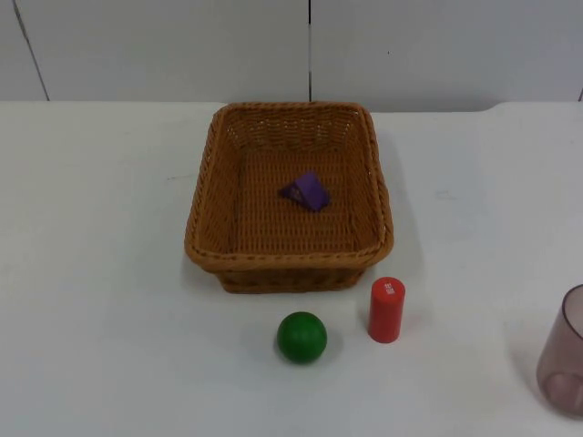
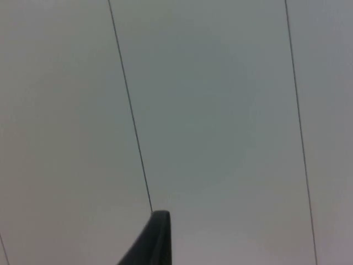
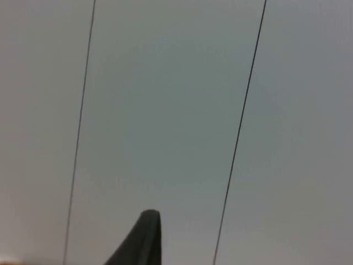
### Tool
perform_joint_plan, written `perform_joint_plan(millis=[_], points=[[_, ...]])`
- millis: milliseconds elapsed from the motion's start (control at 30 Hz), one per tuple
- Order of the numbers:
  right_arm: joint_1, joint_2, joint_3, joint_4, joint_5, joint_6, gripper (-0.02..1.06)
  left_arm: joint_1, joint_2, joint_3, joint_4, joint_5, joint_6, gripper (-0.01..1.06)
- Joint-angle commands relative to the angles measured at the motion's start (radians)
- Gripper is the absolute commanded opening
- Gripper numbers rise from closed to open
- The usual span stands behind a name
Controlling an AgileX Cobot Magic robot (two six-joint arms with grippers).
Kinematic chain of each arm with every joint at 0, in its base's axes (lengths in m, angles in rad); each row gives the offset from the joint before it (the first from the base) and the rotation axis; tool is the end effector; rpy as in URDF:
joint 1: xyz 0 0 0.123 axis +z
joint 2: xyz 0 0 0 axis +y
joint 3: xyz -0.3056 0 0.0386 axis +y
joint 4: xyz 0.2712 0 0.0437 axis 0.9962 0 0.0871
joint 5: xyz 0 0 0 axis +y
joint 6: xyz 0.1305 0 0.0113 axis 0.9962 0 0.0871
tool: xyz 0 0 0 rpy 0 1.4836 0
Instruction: Pick up the basket with the left hand and place the triangular block into the basket with the right hand.
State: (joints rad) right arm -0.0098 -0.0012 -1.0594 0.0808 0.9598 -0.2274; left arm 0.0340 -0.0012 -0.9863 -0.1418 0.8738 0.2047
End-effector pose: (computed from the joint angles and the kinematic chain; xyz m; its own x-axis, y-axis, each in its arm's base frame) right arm -0.0829 0.0095 0.4438 0.1952 -0.1815 -0.9638 -0.0203 0.9818 -0.1890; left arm -0.0647 -0.0164 0.4382 0.2112 0.1197 -0.9701 0.0487 0.9900 0.1327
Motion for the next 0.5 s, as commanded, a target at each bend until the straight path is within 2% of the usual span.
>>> perform_joint_plan(millis=[0,233,467], points=[[-0.001,0.001,0.029,-0.002,0.051,0.029,1.05,0.002,0.001,0.005,-0.019,0.035,-0.008,1.05],[-0.001,0.001,0.155,-0.002,0.140,0.070,1.05,0.002,0.001,0.080,-0.016,0.140,-0.038,1.05],[-0.001,0.001,0.273,-0.005,0.158,0.086,1.05,-0.013,0.001,0.224,0.001,0.155,-0.038,1.05]])
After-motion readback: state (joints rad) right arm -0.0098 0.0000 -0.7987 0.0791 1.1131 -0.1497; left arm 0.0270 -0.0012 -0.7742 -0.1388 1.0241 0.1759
